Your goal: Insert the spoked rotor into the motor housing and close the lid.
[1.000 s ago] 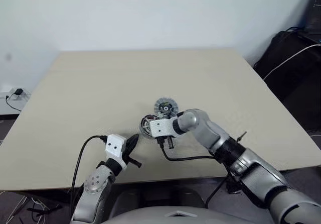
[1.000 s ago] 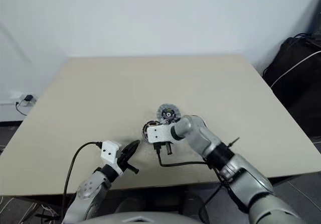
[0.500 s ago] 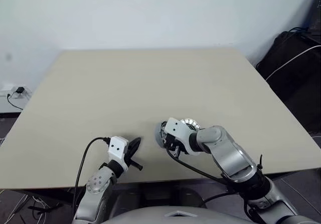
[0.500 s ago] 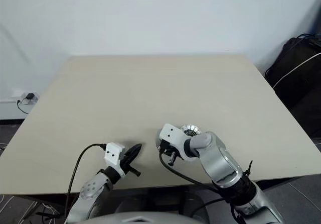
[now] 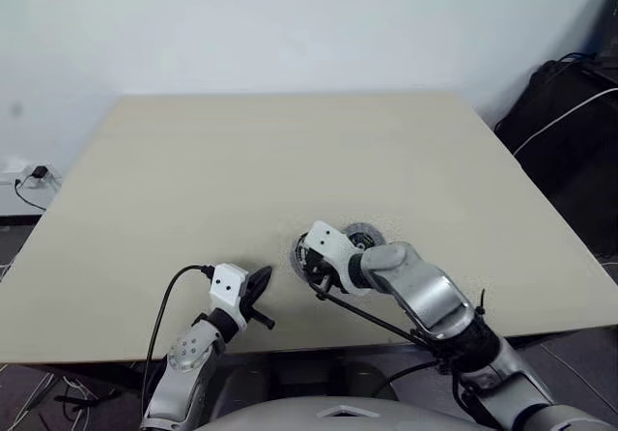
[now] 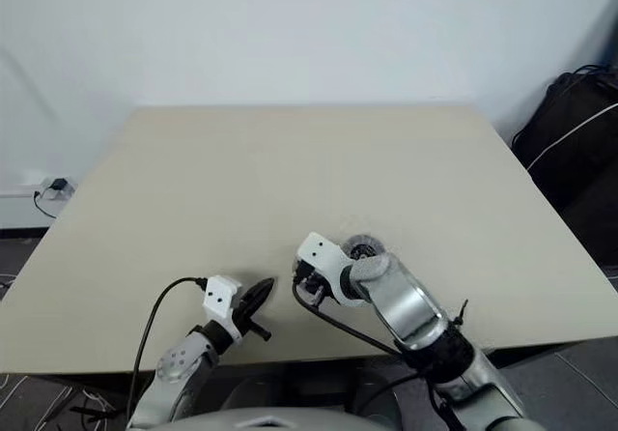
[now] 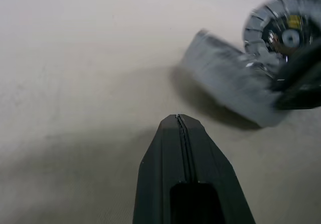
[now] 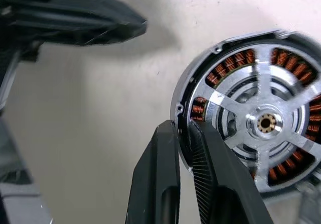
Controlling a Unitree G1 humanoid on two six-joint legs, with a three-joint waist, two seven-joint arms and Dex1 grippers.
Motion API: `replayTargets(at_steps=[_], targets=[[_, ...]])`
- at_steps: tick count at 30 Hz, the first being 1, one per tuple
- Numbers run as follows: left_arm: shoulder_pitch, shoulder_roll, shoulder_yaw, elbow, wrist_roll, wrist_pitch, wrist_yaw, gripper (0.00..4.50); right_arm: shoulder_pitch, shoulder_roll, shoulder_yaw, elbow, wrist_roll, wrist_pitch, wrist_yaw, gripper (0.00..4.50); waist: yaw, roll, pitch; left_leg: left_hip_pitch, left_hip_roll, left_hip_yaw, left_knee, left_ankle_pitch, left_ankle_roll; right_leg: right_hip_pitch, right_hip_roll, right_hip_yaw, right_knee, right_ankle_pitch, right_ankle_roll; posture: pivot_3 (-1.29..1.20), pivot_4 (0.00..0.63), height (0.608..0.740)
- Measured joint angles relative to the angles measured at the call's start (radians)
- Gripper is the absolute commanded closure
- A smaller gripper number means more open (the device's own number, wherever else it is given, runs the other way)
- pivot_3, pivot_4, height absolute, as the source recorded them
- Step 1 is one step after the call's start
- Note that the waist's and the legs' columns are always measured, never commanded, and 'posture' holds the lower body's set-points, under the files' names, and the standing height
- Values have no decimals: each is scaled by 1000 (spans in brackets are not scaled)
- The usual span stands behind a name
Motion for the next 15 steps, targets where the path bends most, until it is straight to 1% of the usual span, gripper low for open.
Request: replayTargets(at_steps=[5, 7, 8, 10, 12, 15], targets=[[2, -1, 3, 5, 0, -17, 1, 4500, -23, 61, 8, 108, 21, -44, -55, 4398, -3, 0, 0, 0, 0, 0, 0, 0, -1, 0, 0, 0, 0, 0, 0, 0, 0, 740], [3, -1, 4, 6, 0, -18, 1, 4500, -28, 70, 8, 124, 29, -53, -66, 3660, -8, 0, 0, 0, 0, 0, 0, 1, -2, 0, 0, 0, 0, 1, 1, 0, 0, 740], [3, -1, 4, 6, 0, -19, 1, 4500, -28, 72, 8, 129, 31, -57, -73, 3469, -10, 0, 0, 0, 0, 0, 0, 1, -2, 0, 0, 1, 0, 1, 2, 0, 0, 740], [5, 0, 7, 6, 0, -19, 0, 4500, -29, 74, 10, 131, 42, -69, -76, 2728, -13, 0, 0, 0, 0, 0, 0, 1, -1, 0, 0, 1, 0, 1, 2, 0, 0, 740], [5, 0, 10, 6, 0, -19, 0, 4500, -36, 73, 11, 130, 46, -75, -89, 2127, -13, 1, 0, 1, 0, 0, 0, 1, -1, 0, 0, 1, 0, 1, 2, 0, 0, 740], [6, 3, 18, 6, 0, -19, 0, 4500, -39, 74, -10, 105, 79, -77, -86, 2127, -15, 1, 0, 0, 0, 0, 0, 1, -2, 0, 0, 1, 0, 1, 1, 0, 0, 740]])
